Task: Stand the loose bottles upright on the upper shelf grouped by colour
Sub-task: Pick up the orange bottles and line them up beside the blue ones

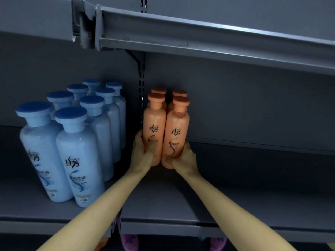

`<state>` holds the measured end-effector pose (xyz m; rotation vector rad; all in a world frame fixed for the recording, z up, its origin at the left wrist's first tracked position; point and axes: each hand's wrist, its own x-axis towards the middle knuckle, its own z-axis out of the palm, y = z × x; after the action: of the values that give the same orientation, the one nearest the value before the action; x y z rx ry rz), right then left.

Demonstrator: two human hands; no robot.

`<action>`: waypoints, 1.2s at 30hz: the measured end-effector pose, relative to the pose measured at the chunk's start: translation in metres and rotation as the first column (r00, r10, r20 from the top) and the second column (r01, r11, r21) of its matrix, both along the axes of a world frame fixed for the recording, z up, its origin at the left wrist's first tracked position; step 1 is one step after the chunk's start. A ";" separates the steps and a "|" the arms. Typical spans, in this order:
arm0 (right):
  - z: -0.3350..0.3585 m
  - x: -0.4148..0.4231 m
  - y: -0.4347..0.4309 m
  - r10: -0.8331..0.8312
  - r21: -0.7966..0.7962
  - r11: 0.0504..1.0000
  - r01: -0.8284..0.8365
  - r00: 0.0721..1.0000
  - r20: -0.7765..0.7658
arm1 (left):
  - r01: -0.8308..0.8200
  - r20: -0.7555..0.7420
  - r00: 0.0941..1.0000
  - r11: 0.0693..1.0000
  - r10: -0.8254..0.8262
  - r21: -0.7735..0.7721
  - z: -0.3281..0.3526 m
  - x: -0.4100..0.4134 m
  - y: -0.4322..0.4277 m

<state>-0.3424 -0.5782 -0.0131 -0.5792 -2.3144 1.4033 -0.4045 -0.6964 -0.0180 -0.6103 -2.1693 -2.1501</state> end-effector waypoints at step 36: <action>0.004 -0.002 0.010 0.034 0.064 0.997 -0.041 0.995 0.094 | -0.040 -0.125 0.992 0.977 0.014 -0.209 -0.013 -0.011 0.001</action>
<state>-0.3447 -0.5682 -0.0087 -0.5961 -2.4463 1.3379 -0.4155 -0.6954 -0.0311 -0.6989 -2.3401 -1.8296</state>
